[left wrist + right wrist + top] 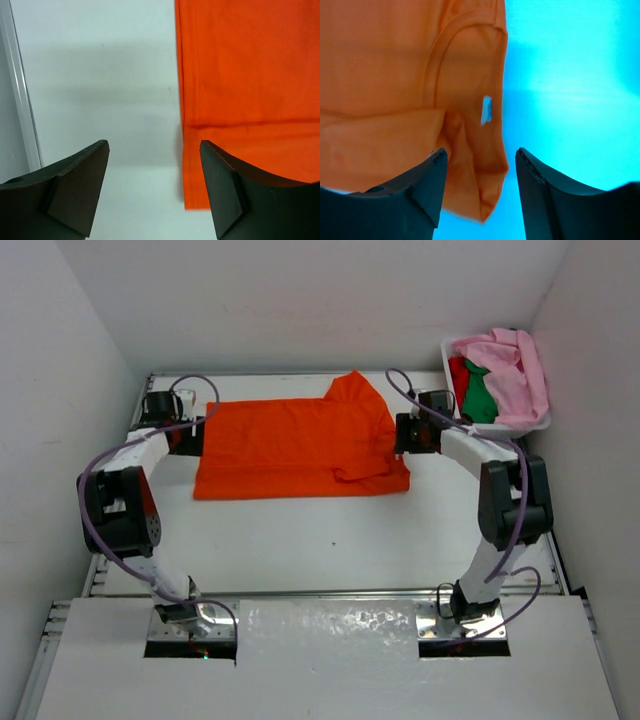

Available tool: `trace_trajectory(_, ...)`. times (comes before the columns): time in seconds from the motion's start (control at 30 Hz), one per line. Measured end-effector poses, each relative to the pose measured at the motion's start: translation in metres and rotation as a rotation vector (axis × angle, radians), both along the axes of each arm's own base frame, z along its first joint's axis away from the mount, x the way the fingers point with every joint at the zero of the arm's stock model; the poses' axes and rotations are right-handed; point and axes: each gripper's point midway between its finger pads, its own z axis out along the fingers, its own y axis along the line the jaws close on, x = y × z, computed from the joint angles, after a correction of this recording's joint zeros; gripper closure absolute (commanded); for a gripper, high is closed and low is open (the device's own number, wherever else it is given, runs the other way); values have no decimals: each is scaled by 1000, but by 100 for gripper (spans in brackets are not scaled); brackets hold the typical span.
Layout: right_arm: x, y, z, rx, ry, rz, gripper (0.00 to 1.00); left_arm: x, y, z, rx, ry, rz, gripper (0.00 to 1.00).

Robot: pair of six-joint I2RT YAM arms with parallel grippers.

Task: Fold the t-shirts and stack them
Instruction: Fold the flattened tshirt in 1/3 of the way

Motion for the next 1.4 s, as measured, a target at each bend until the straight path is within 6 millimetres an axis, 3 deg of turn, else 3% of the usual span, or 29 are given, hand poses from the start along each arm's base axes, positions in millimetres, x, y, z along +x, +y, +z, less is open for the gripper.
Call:
trace_trajectory(0.1,-18,-1,21,26,-15,-3,36,-15,-6,7,-30,17,-26,29)
trace_trajectory(0.2,-37,4,25,80,-1,-6,25,-37,-17,-7,-68,71,-60,29)
trace_trajectory(0.33,-53,9,1,119,95,-17,24,-67,-24,-41,-102,195,-71,29)
trace_trajectory(0.47,-65,8,-35,115,208,-40,29,-76,-23,-65,-101,269,-62,29)
trace_trajectory(0.53,-71,7,-50,106,253,-43,35,-79,-24,-75,-110,296,-66,29)
trace_trajectory(0.6,-67,8,-48,116,244,-50,46,-77,-27,-76,-128,290,-77,32)
trace_trajectory(0.67,-67,7,-50,119,248,-62,54,-76,-30,-77,-138,287,-83,48)
trace_trajectory(0.7,-68,6,-51,119,251,-69,66,-76,-30,-77,-143,283,-86,68)
trace_trajectory(0.8,-72,5,-54,122,267,-91,84,-72,-35,-78,-166,269,-103,99)
trace_trajectory(0.83,-73,5,-55,124,272,-96,93,-72,-38,-78,-178,267,-110,100)
trace_trajectory(0.9,-76,6,-56,134,282,-104,100,-72,-39,-77,-182,264,-126,100)
trace_trajectory(1.0,-83,7,-56,152,280,-113,100,-72,-40,-78,-182,264,-143,100)
trace_trajectory(1.13,-118,5,-56,158,314,-123,100,-88,-35,-77,-132,275,-175,100)
trace_trajectory(1.33,-201,0,-59,182,393,-155,100,-161,-34,-79,-80,422,-215,100)
trace_trajectory(1.4,-221,2,-60,195,406,-160,100,-180,-33,-80,-71,470,-221,95)
